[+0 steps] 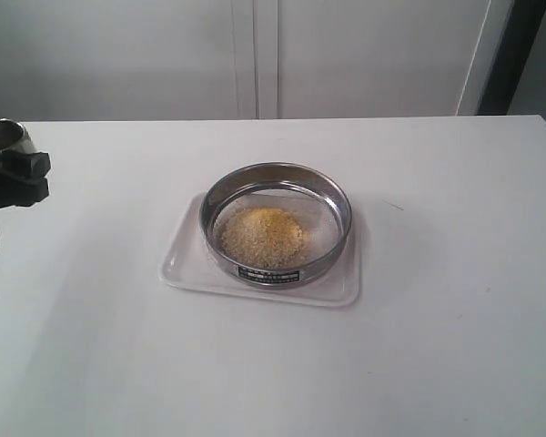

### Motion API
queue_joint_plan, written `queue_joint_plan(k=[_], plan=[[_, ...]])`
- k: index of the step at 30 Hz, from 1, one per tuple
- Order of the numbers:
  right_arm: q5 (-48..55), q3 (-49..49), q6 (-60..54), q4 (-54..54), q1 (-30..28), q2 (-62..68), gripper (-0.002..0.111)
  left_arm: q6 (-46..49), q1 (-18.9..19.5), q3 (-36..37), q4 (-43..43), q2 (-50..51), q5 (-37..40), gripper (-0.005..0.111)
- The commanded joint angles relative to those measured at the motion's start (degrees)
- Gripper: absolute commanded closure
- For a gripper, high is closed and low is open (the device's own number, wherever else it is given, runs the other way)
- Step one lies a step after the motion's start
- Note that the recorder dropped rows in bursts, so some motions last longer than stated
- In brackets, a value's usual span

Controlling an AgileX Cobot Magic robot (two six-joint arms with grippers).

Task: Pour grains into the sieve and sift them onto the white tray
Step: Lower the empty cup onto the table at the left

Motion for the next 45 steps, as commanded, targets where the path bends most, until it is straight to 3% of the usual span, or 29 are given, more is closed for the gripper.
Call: queue_joint_plan(k=[1, 8, 18, 45], plan=[[-0.7, 0.3, -0.1, -0.4, 0.1, -0.4, 0.108, 1.6, 0.3, 1.0, -1.2, 2.5, -2.7, 0.107], [-0.7, 0.3, -0.1, -0.4, 0.1, -0.4, 0.108, 1.7, 0.3, 1.0, -1.2, 5.9, -7.4, 0.107], [-0.7, 0.3, -0.1, -0.4, 0.1, -0.4, 0.108, 8.2, 0.3, 1.0, -1.0, 9.5, -6.7, 0.107], [-0.7, 0.3, -0.1, -0.4, 0.1, -0.4, 0.108, 8.2, 0.3, 1.0, 0.3, 16.9, -7.1, 0.107]])
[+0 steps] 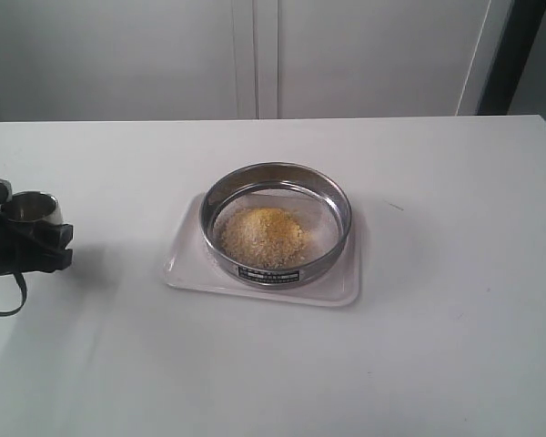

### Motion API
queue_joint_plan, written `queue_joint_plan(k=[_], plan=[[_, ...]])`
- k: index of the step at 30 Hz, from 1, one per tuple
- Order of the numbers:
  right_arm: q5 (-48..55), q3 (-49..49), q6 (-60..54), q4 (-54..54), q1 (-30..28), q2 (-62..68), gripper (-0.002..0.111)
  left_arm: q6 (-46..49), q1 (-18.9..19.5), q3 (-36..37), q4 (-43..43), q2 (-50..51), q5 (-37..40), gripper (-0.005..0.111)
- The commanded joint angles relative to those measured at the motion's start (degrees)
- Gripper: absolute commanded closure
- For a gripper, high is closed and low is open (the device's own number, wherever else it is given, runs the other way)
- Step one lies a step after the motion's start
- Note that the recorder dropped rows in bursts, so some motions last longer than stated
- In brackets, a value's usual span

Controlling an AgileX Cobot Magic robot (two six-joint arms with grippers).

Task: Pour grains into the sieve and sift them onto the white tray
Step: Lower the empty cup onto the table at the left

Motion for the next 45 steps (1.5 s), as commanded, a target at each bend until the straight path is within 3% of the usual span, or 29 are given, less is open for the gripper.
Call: queue_joint_plan(k=[1, 8, 10, 20, 26, 34, 45], plan=[[-0.7, 0.3, -0.1, -0.4, 0.1, -0.4, 0.108, 0.2, 0.2, 0.2, 0.6, 0.6, -0.9, 0.107], [-0.7, 0.3, -0.1, -0.4, 0.1, -0.4, 0.108, 0.2, 0.2, 0.2, 0.6, 0.7, 3.2, 0.106], [-0.7, 0.3, -0.1, -0.4, 0.1, -0.4, 0.108, 0.2, 0.2, 0.2, 0.6, 0.7, 4.1, 0.102], [-0.7, 0.3, -0.1, -0.4, 0.1, -0.4, 0.108, -1.7, 0.2, 0.2, 1.5, 0.7, 4.9, 0.042], [-0.7, 0.3, -0.1, -0.4, 0.1, -0.4, 0.108, -1.7, 0.2, 0.2, 1.9, -0.5, 4.8, 0.015], [-0.7, 0.3, -0.1, -0.4, 0.1, -0.4, 0.108, -1.7, 0.2, 0.2, 1.9, -4.4, 6.1, 0.012], [-0.7, 0.3, -0.1, -0.4, 0.1, -0.4, 0.108, -2.5, 0.2, 0.2, 2.4, -14.0, 17.2, 0.012]])
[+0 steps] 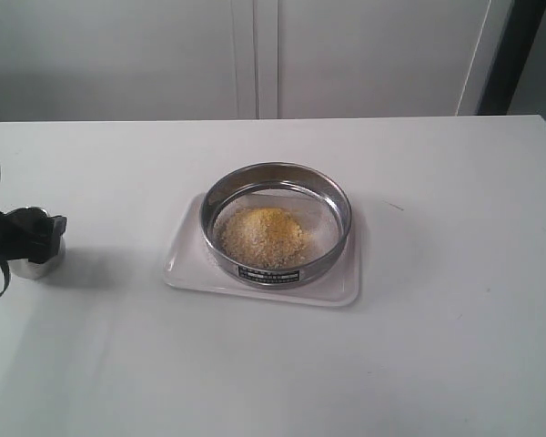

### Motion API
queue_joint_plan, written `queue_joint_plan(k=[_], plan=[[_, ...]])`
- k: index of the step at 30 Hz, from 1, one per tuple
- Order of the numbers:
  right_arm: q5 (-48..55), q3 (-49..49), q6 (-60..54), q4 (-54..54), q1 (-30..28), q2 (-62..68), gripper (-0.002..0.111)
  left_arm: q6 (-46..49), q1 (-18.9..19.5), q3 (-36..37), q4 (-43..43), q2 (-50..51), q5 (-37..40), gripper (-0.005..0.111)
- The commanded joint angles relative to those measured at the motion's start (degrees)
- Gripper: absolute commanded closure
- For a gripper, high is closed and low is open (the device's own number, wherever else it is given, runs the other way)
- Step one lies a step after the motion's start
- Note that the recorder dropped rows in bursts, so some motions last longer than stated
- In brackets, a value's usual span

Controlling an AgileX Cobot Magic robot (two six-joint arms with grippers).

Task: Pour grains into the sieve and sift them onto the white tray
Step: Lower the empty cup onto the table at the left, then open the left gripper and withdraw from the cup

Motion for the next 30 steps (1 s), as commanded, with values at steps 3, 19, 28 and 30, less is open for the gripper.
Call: queue_joint_plan(k=[3, 19, 28, 30], plan=[[-0.7, 0.3, -0.1, -0.4, 0.1, -0.4, 0.108, -4.4, 0.0, 0.2, 1.7, -7.1, 6.0, 0.012], [-0.7, 0.3, -0.1, -0.4, 0.1, -0.4, 0.108, -4.7, 0.0, 0.2, 2.9, -25.5, 19.7, 0.073], [-0.7, 0.3, -0.1, -0.4, 0.1, -0.4, 0.108, -2.9, 0.0, 0.1, 5.5, -33.8, 29.7, 0.107], [-0.7, 0.3, -0.1, -0.4, 0.1, -0.4, 0.108, -1.8, 0.0, -0.5, 5.8, -34.3, 34.9, 0.107]])
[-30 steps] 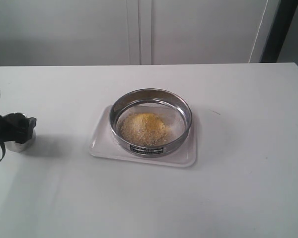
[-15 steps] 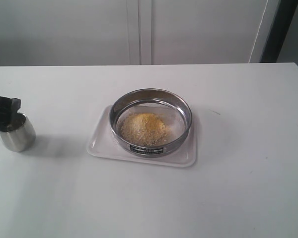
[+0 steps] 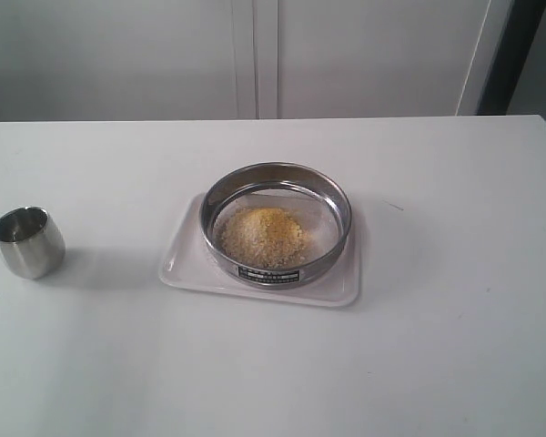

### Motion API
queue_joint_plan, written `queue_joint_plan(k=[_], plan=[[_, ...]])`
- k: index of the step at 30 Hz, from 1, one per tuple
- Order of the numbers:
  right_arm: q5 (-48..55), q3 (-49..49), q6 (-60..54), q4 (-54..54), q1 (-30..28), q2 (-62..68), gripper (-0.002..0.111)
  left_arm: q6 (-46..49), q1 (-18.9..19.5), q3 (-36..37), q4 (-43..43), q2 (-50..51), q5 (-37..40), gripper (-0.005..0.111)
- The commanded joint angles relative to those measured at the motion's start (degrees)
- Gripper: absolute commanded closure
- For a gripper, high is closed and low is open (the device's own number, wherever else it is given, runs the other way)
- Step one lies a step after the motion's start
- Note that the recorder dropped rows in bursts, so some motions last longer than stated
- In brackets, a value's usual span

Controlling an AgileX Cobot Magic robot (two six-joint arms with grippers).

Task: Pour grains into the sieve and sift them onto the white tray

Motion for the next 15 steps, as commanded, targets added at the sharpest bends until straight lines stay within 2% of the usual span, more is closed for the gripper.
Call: queue_joint_plan(k=[1, 7, 10, 15], plan=[[-0.7, 0.3, -0.1, -0.4, 0.1, -0.4, 0.108, 1.4, 0.0, -1.0, 1.6, -1.7, 11.1, 0.107], [-0.7, 0.3, -0.1, -0.4, 0.1, -0.4, 0.108, 0.9, -0.7, -7.9, -2.2, -2.0, 30.4, 0.107], [-0.7, 0.3, -0.1, -0.4, 0.1, -0.4, 0.108, 0.9, -0.7, -11.2, -6.4, -2.7, 36.5, 0.107], [-0.7, 0.3, -0.1, -0.4, 0.1, -0.4, 0.108, 1.1, -0.7, -12.9, -7.1, -2.8, 47.5, 0.107]])
